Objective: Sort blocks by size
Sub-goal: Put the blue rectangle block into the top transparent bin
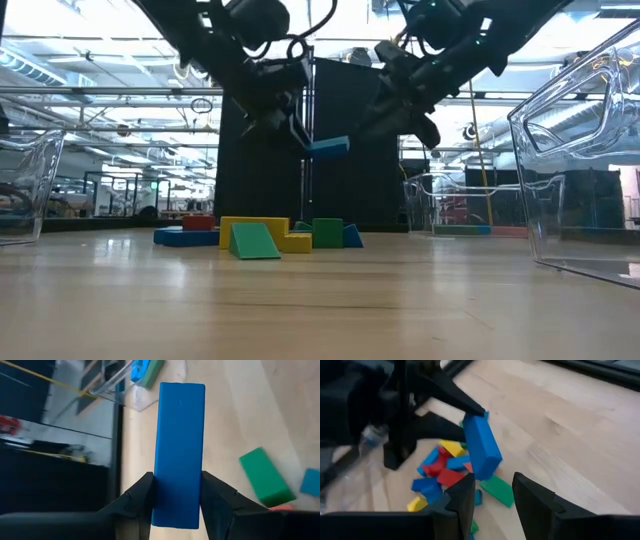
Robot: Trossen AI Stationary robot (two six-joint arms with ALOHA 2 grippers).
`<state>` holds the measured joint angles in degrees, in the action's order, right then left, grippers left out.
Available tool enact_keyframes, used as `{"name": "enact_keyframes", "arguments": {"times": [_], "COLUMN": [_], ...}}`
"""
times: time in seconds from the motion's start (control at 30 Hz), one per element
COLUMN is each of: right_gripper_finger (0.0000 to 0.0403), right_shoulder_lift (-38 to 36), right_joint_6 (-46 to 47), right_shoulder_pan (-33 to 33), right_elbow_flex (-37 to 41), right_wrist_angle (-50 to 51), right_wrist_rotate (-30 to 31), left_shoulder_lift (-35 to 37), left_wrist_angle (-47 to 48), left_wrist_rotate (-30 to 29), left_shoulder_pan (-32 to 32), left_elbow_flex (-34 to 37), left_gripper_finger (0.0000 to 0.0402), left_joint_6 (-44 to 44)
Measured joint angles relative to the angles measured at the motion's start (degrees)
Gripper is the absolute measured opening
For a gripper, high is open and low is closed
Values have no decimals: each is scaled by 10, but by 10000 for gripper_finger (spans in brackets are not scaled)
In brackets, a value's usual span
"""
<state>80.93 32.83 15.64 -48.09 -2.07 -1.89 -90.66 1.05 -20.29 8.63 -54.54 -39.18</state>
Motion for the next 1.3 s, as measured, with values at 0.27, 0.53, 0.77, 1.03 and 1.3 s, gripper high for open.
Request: {"name": "enact_keyframes", "arguments": {"times": [0.27, 0.53, 0.77, 1.03, 1.3], "right_gripper_finger": [128, 128, 128, 128, 79], "right_shoulder_lift": [0, 0, 0, 0, 0], "right_joint_6": [24, 23, 21, 13, 10], "right_shoulder_pan": [-2, -11, -11, -12, -11], "right_elbow_flex": [28, 31, 31, 31, 30], "right_wrist_angle": [-59, -89, -96, -100, -102], "right_wrist_rotate": [-14, -15, -16, -16, -16], "left_shoulder_lift": [0, 0, -1, -1, -1], "left_wrist_angle": [-16, -47, -76, -91, -94], "left_wrist_rotate": [-43, -49, -45, -38, -41], "left_shoulder_pan": [-26, -36, -39, -46, -47], "left_elbow_flex": [0, 0, 0, 0, 0], "left_gripper_finger": [125, 125, 125, 125, 125], "left_joint_6": [-3, -4, -6, -19, -22]}}
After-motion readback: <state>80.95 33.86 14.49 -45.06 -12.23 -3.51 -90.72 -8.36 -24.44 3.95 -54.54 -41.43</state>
